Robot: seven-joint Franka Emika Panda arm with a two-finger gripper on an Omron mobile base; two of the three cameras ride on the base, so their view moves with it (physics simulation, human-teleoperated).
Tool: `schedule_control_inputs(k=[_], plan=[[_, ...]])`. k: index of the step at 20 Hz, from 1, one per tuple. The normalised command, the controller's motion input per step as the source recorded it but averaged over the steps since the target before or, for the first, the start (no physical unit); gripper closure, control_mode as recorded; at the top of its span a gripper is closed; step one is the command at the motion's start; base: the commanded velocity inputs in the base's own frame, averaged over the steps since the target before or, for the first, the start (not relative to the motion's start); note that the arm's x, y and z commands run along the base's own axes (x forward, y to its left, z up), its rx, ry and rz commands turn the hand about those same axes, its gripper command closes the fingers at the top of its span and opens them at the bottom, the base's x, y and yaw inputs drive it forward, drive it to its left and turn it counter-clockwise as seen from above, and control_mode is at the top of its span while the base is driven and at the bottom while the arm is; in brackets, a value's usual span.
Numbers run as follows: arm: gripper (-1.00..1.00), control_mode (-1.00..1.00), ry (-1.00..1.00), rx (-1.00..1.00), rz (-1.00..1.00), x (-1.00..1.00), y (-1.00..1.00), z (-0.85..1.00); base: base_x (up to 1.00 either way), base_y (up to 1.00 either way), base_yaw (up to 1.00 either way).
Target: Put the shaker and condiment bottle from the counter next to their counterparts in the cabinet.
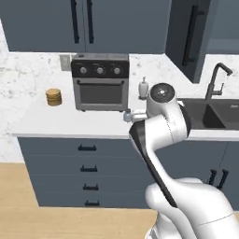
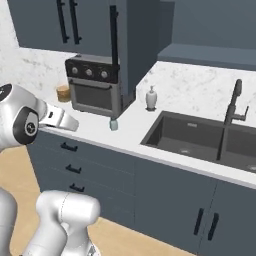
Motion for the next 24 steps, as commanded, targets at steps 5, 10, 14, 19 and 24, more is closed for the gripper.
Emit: schedule_control_inputs(k=[5,10,14,19,24], plan=[[-1.00,1.00,0.00,0.00,0.00,0.00,0.00,0.00,1.00,-0.05,0.01],[-1.00,1.00,0.00,0.00,0.00,0.00,0.00,0.00,0.95,0.13,0.03],[-1.00,1.00,0.00,0.00,0.00,0.00,0.00,0.00,0.78,0.19,0.02],[-1.00,1.00,0.00,0.00,0.00,0.00,0.00,0.00,0.42,0.06,0.01],[-1.00,1.00,0.00,0.00,0.00,0.00,0.00,0.00,0.02,0.00,0.00]])
